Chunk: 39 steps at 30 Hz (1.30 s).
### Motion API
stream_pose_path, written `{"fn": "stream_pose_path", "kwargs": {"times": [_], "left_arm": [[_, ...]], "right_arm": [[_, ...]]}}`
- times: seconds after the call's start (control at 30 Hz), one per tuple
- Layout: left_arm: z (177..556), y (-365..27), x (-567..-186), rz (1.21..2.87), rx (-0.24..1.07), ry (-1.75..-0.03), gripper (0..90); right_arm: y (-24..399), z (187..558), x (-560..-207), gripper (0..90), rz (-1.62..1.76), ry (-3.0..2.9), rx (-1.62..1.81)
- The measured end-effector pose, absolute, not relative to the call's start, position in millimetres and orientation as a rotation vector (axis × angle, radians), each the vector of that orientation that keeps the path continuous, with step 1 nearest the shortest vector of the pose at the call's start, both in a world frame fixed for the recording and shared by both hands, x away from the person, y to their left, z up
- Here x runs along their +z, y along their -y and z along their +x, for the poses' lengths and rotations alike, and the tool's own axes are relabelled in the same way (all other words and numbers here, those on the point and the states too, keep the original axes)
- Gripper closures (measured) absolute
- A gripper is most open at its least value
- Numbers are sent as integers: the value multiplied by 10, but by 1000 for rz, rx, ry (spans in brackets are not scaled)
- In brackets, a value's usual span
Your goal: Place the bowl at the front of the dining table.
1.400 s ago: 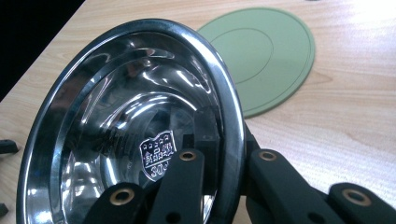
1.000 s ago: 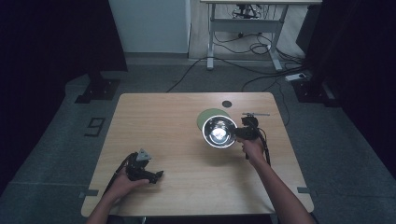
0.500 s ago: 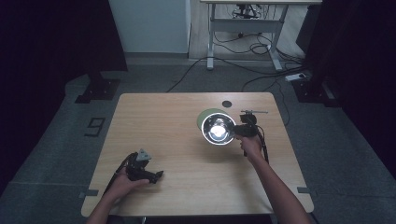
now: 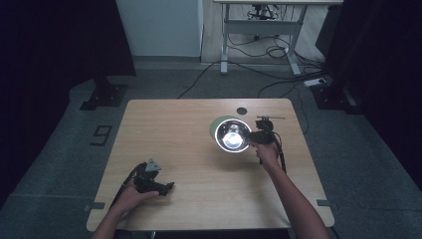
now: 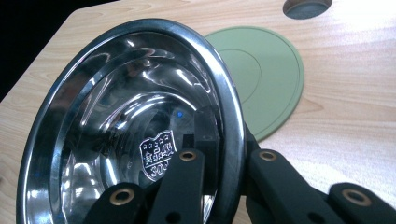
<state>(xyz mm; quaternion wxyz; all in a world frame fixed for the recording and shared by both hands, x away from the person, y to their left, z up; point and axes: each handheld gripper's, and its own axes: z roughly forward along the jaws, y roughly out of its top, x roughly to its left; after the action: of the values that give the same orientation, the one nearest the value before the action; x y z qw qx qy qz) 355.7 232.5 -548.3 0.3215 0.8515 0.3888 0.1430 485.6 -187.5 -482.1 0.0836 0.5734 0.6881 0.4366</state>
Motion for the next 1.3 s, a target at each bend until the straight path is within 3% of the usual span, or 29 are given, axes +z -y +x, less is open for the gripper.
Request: {"fn": "stream_pose_path", "kwargs": {"times": [1.3], "left_arm": [[3557,-2325,-5482,2236,375,-1021,0]], "right_arm": [[1710,5199,-4856,867,1751,-2039,1262]]}}
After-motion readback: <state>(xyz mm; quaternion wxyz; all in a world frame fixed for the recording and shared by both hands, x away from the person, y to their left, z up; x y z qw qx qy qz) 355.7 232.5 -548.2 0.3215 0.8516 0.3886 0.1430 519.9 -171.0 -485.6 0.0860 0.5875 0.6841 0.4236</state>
